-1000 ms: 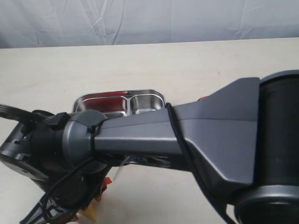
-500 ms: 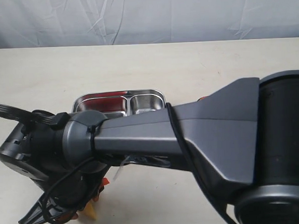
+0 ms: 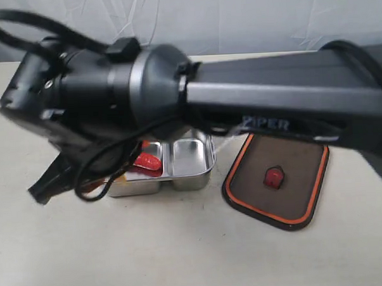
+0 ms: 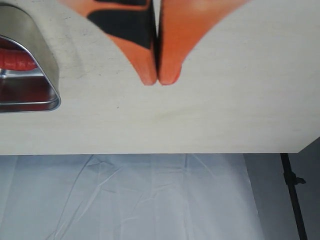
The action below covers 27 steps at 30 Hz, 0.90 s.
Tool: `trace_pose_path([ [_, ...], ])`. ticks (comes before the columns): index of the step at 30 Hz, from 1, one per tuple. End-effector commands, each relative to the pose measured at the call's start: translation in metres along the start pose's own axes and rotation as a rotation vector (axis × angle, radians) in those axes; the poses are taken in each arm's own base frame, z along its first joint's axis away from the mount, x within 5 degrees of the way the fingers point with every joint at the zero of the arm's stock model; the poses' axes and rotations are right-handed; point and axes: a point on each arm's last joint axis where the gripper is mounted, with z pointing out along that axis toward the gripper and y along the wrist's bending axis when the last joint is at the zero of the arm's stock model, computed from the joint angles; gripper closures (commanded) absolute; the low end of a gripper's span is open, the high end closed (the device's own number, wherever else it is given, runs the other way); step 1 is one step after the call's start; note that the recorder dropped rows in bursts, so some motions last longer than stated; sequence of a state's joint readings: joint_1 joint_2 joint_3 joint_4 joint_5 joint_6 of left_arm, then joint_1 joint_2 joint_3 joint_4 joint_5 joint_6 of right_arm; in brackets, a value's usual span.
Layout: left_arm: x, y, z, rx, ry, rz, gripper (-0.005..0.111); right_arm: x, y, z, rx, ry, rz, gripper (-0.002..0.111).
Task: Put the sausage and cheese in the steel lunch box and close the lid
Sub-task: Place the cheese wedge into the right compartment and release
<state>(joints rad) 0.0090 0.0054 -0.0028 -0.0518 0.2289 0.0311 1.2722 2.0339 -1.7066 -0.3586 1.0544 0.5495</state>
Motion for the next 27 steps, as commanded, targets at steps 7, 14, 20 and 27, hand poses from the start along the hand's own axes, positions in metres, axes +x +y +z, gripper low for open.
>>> trace_pose_path([
  [7, 0.000, 0.000, 0.000, 0.004, -0.015, -0.008, 0.107, -0.019, -0.105, 0.016, 0.106, 0.030, 0.232, 0.108],
  [14, 0.000, 0.000, 0.000, 0.004, -0.015, -0.008, 0.107, -0.016, -0.133, 0.034, 0.069, 0.108, 0.339, 0.107],
  [20, 0.000, 0.000, 0.000, 0.004, -0.015, -0.008, 0.107, -0.012, -0.135, 0.046, 0.019, 0.163, 0.298, 0.066],
  [27, 0.000, 0.000, 0.000, 0.004, -0.015, -0.008, 0.107, -0.011, -0.140, 0.045, 0.069, 0.165, 0.268, 0.052],
])
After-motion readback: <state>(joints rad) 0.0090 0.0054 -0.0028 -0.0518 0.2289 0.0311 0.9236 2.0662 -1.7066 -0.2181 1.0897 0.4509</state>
